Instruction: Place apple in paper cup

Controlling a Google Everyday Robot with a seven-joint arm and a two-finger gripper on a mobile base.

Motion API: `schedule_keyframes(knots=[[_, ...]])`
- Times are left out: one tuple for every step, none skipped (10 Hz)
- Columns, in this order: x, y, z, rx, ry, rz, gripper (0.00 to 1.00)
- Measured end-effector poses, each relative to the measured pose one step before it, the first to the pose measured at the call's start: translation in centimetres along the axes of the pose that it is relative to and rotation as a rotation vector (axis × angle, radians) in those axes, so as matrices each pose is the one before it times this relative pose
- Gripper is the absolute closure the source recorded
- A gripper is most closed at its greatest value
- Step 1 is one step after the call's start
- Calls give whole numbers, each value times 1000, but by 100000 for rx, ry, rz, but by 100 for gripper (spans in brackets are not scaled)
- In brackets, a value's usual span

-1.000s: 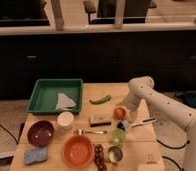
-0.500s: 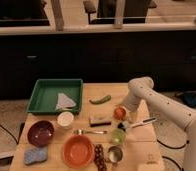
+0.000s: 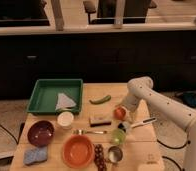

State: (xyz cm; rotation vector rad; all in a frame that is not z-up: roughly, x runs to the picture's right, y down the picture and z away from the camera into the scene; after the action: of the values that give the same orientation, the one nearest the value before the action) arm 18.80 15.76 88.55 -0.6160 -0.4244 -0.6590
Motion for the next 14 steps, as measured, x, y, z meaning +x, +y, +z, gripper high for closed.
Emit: schedule_keyframes(knots=[[2,-113,-146,130,303,-582,20],[-46,-148,-147,146,271,-741,20],[-32,-158,-180,121,345,-919,20],[3,-101,-111,109,139,-726,20],[-26,-149,-186,60,179,-982,20],[-135,-253,-181,392,-103,-1751,20],[-121,-114,-117,269,-193,-1214,20],[-80,-2,-119,99,-284,-1019,20],[-133,-93,-96,419,-547,-1591,20],[-124,-32,-177,231,-756,-1982,20],[-115,16,-52,-122,-974,-1707,22],[-81,-21,62,-9,-825,-1406,27],[-176,-43,232,-222,-1637,-2184,40],[-90,-78,120,-129,-813,-1091,48]])
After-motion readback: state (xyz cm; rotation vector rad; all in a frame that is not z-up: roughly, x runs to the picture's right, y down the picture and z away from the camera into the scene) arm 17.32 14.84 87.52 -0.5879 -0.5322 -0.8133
